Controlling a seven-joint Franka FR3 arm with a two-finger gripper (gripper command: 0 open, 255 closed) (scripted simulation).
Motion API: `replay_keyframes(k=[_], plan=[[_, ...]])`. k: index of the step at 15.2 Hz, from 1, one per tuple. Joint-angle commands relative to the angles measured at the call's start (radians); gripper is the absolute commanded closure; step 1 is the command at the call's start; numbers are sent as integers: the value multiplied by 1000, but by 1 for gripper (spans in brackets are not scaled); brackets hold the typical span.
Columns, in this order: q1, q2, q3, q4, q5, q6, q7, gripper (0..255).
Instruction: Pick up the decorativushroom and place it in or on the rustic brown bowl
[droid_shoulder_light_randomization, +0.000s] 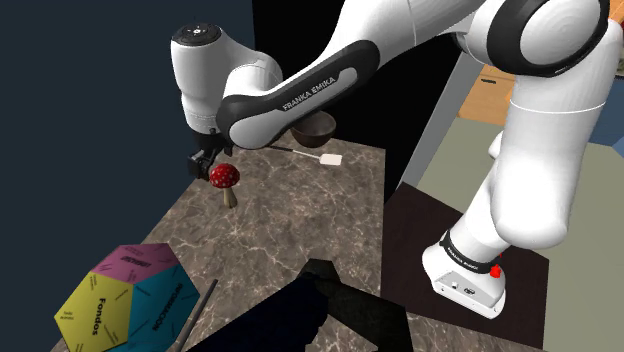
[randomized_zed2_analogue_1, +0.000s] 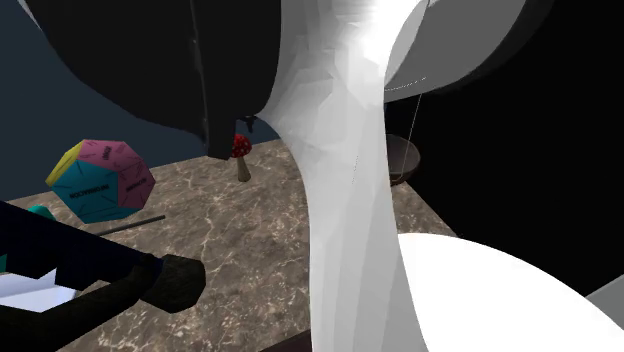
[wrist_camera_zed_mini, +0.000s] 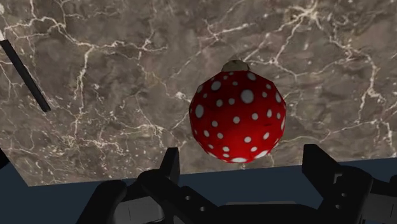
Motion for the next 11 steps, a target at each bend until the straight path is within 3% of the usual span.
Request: replay_keyframes(k=[1,11], plan=[[3,19,-6,0,-12,18,8,0],[7,52,-16,-1,-31,49,19,0]])
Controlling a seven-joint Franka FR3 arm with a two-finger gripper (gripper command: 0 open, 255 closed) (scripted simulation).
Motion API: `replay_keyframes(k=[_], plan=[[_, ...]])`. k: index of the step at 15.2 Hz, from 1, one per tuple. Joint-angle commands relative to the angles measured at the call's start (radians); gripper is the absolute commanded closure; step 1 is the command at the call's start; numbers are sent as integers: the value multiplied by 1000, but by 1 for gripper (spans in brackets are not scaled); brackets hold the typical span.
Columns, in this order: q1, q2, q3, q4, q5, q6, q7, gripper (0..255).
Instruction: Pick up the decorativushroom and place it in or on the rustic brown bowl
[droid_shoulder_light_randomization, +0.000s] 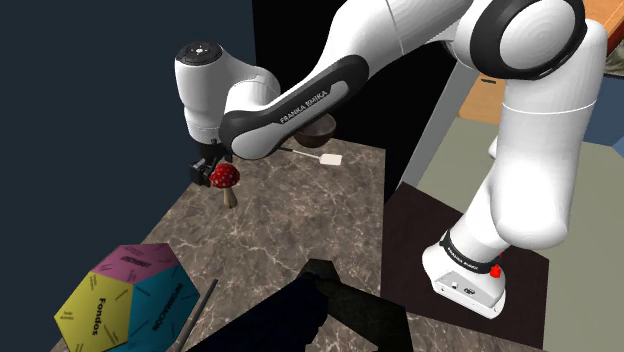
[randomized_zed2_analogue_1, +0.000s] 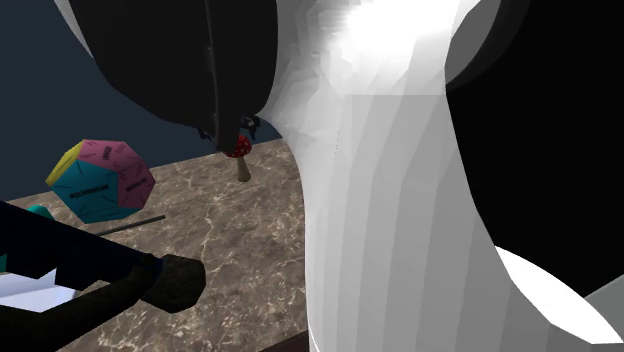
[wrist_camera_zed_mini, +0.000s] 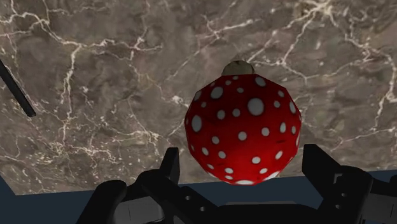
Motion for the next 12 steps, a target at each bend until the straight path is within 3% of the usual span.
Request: replay_keyframes(k=[1,2,12], plan=[[0,0,0,0,0,0,0,0],[0,0,0,0,0,0,0,255],[-2,-7,3,4,5,-10,-5,255]])
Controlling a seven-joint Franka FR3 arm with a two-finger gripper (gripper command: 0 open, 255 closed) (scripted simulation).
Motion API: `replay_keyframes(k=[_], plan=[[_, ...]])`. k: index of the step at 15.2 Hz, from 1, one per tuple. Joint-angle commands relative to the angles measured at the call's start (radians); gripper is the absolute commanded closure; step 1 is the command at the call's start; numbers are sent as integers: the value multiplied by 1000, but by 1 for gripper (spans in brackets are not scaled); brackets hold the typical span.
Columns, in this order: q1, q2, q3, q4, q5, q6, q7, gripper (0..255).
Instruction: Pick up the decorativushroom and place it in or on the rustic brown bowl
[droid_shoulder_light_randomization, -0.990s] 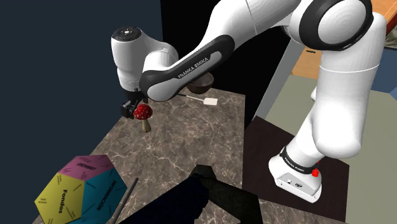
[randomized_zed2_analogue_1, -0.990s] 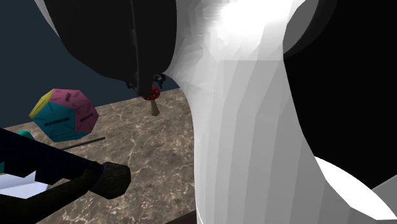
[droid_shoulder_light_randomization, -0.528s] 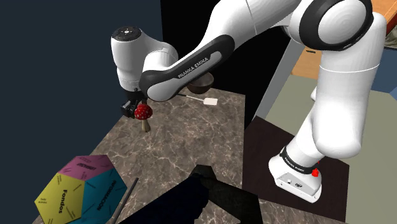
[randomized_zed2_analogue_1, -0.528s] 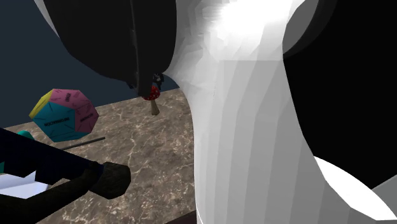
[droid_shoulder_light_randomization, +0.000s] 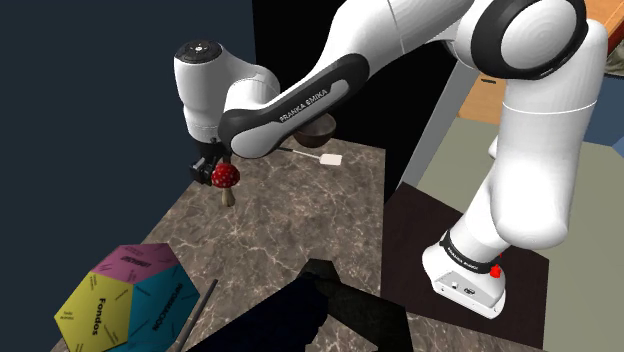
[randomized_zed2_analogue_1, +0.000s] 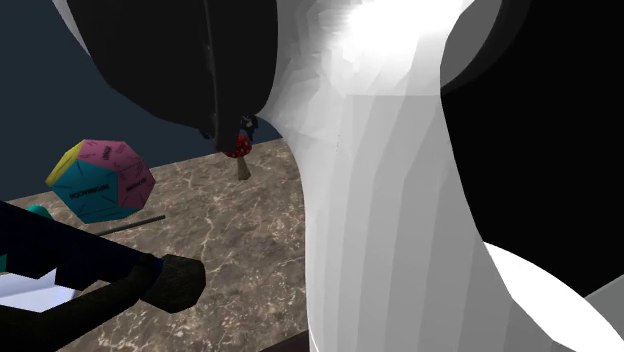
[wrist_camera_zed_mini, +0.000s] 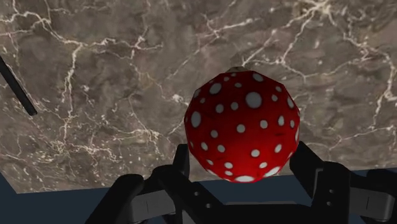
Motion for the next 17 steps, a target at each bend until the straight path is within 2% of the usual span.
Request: replay_keyframes(k=[1,8,9,10,17], plan=[[-3,-11,4,5,8,-15,-7,255],[-11,-53,19,40,43,-87,-40,255],[-11,-45,16,37,38,-76,-38,255],[-11,-45,16,37,38,-76,-38,0],[-125,-2,111,-149,100,134,-449,0]])
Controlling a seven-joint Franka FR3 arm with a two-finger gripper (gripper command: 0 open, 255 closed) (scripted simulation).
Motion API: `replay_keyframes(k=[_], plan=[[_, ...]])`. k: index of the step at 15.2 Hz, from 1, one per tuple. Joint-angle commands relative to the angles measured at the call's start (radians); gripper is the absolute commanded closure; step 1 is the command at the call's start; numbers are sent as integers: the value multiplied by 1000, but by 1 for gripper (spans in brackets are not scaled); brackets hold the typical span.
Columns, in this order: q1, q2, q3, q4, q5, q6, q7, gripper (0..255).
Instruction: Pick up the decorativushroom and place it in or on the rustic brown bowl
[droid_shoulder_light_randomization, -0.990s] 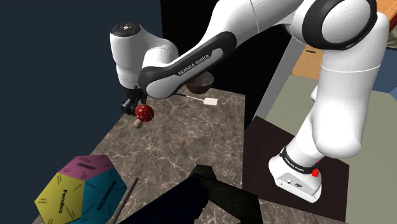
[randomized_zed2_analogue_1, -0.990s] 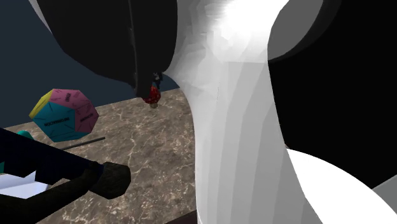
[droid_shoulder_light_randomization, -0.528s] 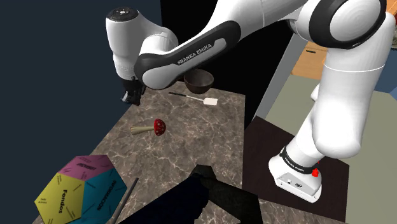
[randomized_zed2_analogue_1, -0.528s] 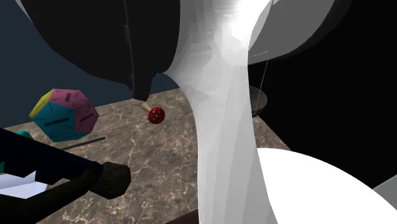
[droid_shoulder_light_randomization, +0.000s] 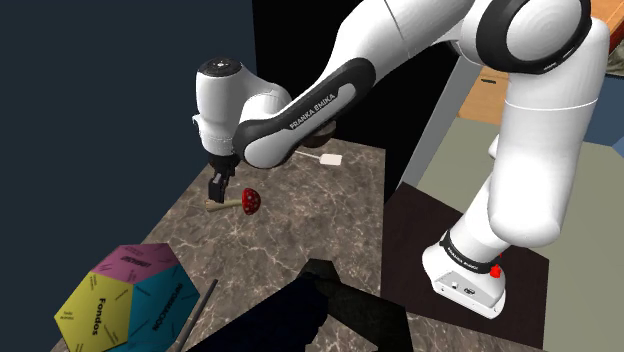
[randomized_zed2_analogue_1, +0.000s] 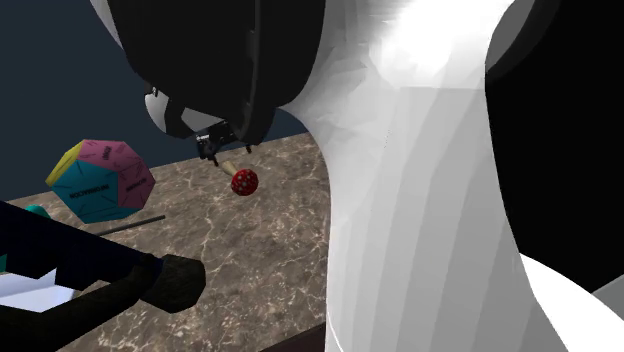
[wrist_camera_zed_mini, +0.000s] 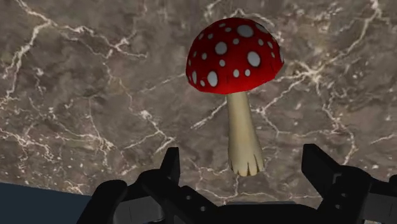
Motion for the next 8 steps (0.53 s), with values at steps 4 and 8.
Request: replay_keyframes(k=[4,8], plan=[[-25,54,14,-35,-10,73,-110,0],[-8,99,-8,-24,-40,105,-91,0]])
